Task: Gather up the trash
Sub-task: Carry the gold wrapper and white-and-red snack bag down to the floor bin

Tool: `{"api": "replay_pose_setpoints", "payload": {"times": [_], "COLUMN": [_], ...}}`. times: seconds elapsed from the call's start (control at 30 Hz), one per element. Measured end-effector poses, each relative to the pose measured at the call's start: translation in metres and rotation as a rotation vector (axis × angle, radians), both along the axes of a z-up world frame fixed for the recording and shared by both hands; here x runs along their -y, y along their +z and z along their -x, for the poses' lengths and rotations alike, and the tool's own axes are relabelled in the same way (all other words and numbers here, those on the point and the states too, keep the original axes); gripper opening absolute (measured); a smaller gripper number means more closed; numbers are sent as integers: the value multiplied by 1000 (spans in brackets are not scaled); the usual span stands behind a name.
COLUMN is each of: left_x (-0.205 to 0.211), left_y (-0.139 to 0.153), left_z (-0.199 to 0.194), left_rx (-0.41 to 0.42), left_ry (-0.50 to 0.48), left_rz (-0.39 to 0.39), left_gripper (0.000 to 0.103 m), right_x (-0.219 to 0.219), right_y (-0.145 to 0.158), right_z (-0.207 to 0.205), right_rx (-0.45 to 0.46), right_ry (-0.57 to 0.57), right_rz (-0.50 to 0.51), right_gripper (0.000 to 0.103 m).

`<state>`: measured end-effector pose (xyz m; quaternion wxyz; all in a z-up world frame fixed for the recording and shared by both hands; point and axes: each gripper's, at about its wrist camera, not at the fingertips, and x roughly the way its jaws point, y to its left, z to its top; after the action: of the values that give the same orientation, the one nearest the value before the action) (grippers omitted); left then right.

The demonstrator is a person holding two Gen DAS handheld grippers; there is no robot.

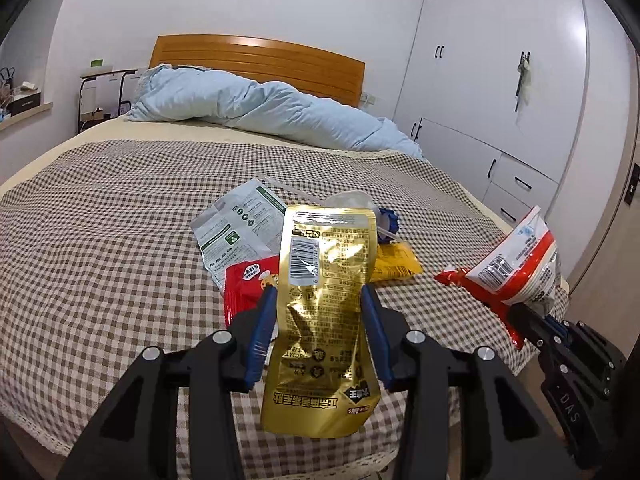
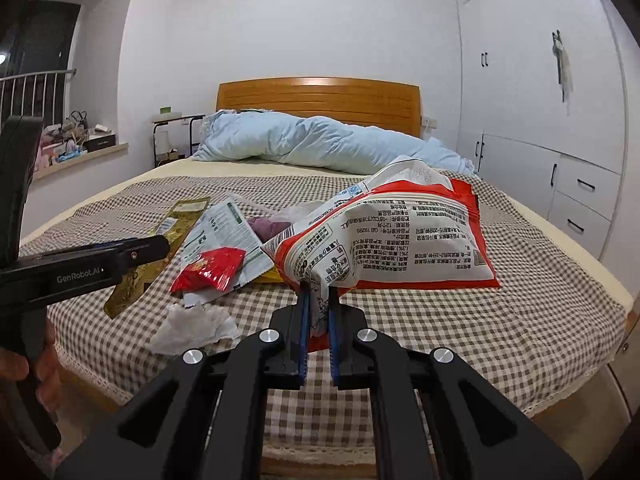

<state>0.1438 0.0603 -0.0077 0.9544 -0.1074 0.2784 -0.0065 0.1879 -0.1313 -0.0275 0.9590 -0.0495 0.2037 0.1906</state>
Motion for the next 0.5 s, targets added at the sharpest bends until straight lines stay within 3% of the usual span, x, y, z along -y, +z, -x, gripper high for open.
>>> {"api": "replay_pose_setpoints", "payload": {"times": [0.5], "left_x": [14], "left_y": [15], "left_z": [48], "left_rx": [51], "left_ry": [-62], "left_rz": [-12], "left_gripper": [40], "right_x": [3], "right_y": [-3], "right_z": [40], "right_rx": [27], "right_ry": [16], "right_rz": [81], "right_gripper": [8]}}
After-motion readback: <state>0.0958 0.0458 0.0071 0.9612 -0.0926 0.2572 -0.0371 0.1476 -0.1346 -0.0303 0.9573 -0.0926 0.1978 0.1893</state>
